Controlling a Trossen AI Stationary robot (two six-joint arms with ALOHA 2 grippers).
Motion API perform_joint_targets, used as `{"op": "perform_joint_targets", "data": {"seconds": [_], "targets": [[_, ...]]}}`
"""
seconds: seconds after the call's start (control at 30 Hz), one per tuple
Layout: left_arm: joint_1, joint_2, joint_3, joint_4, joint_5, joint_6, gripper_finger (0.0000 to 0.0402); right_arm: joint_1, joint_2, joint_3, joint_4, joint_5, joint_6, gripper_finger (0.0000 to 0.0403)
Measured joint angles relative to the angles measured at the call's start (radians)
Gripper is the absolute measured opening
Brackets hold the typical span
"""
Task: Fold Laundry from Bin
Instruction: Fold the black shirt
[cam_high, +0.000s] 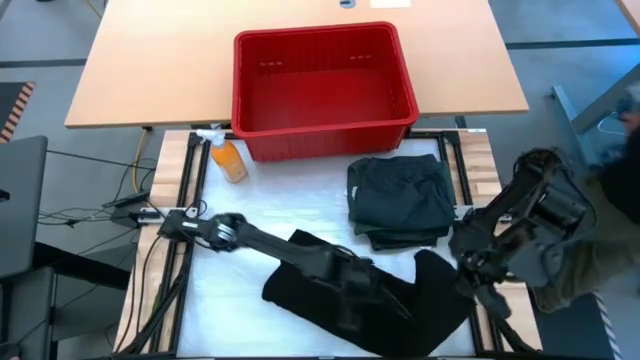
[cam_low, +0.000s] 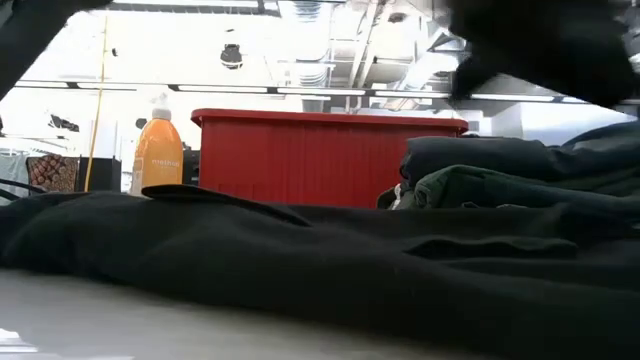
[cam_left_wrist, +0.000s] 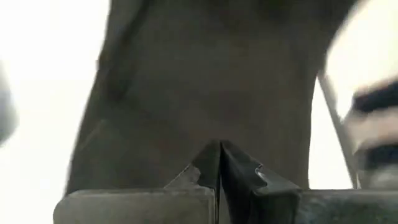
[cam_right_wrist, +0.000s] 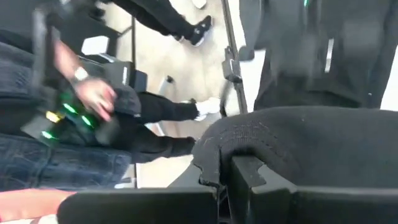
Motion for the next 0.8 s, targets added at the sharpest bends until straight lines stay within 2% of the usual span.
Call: {"op": "perform_joint_targets", "data": {"seconds": [0.1,0.17,0.3,0.43,0.6,0.8], "targets": [[-0.001,-0.127,0.011,-0.343,-0.116,0.049,0.0,-0.041,0.038,0.0,-0.003,-0.006,-0.003,0.0027],[-0.014,-0.183,0.009,-0.537,-0.233,0.046,0.0,-0.079,0.069,0.0,-0.001,-0.009,-0.003,0.0027],[-0.038,-0.275,0.002,-0.74,-0.428,-0.022,0.0,-0.175,0.152,0.0,0.006,-0.058,-0.01,0.0027],[-0.069,-0.434,0.007,-0.755,-0.509,-0.098,0.0,-0.275,0.252,0.0,0.058,-0.139,-0.074,0.0028],[-0.112,-0.548,0.001,-0.761,-0.613,-0.16,0.0,-0.404,0.381,0.0,0.207,-0.199,-0.177,0.0028],[-0.142,-0.72,0.005,-0.763,-0.65,-0.208,0.0,-0.536,0.519,0.0,0.336,-0.232,-0.237,0.0029]]}}
